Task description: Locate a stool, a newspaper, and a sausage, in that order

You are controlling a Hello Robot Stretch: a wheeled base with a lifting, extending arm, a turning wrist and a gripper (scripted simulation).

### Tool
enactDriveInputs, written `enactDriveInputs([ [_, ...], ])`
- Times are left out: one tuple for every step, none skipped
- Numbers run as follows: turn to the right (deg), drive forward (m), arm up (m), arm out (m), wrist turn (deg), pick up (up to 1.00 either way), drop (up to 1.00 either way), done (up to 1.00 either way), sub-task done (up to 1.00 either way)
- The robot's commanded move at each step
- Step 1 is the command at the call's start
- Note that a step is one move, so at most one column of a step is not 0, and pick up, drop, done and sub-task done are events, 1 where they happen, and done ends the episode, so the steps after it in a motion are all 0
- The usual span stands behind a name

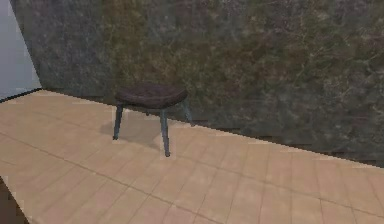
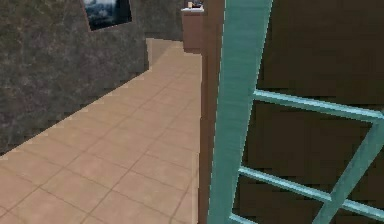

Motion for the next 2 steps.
enactDriveInputs([
  [0.0,0.35,0.0,0.0,0.0,0.0,0.0,0.0,0.0],
  [9.0,0.0,0.0,0.0,0.0,0.0,0.0,0.0,0.0],
])
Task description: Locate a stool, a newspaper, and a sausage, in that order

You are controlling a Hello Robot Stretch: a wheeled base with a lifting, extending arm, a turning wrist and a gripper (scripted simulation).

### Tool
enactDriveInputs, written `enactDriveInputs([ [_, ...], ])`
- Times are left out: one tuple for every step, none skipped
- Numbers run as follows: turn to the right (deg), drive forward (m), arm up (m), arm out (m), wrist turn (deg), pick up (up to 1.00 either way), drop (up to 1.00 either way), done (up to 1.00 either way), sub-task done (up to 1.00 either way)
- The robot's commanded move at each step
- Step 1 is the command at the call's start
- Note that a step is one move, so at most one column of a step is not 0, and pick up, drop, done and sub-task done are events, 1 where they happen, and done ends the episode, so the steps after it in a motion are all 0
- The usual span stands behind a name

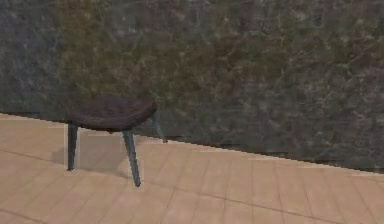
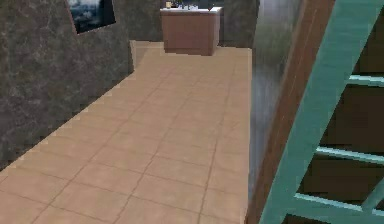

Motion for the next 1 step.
enactDriveInputs([
  [0.0,0.85,0.0,0.0,0.0,0.0,0.0,0.0,0.0],
])
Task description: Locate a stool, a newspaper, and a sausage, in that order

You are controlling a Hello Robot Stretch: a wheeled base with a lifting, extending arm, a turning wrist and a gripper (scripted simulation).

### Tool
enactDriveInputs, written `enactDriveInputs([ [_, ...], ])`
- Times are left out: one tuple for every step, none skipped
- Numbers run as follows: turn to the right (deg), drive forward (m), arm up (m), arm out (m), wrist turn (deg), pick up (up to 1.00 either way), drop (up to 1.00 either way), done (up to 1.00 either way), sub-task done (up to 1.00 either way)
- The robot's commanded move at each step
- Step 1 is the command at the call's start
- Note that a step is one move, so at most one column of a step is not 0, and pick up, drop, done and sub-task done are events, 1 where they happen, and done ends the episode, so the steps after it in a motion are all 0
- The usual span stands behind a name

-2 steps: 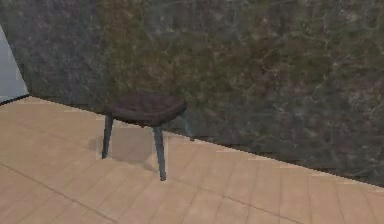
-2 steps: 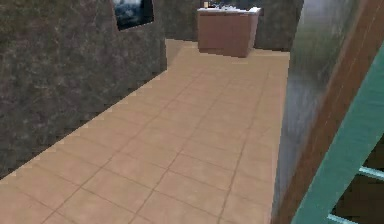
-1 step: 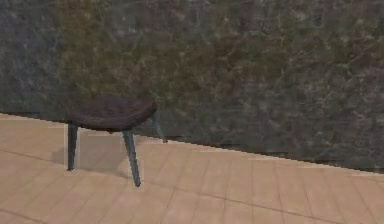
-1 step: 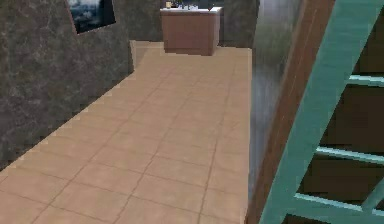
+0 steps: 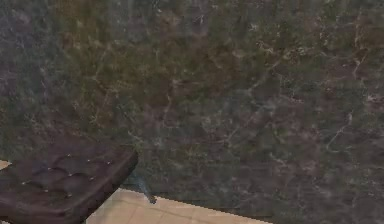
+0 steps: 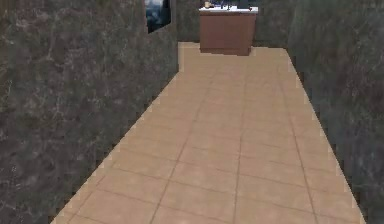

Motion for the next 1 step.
enactDriveInputs([
  [-39.0,0.0,0.0,0.0,0.0,0.0,0.0,0.0,0.0],
])
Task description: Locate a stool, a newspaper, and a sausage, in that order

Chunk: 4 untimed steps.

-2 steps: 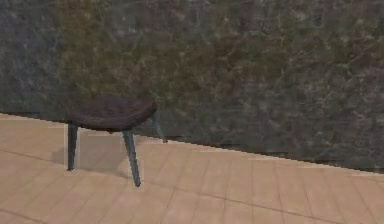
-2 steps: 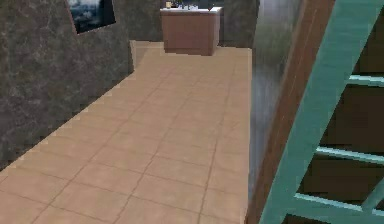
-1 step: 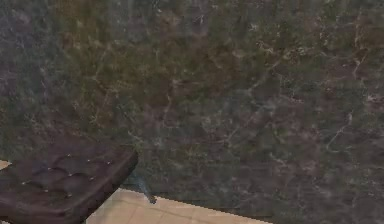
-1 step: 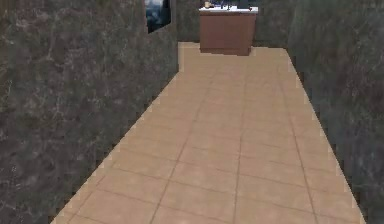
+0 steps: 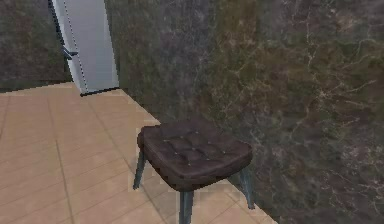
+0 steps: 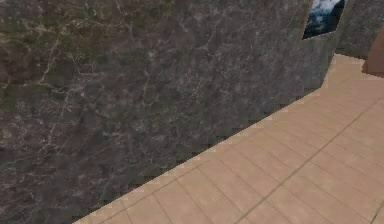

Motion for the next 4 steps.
enactDriveInputs([
  [0.0,0.0,0.0,0.0,0.0,0.0,0.0,0.0,1.0],
  [-45.0,0.0,0.0,0.0,0.0,0.0,0.0,0.0,0.0],
  [-45.0,0.0,0.0,0.0,0.0,0.0,0.0,0.0,0.0],
  [-45.0,0.0,0.0,0.0,0.0,0.0,0.0,0.0,0.0],
])
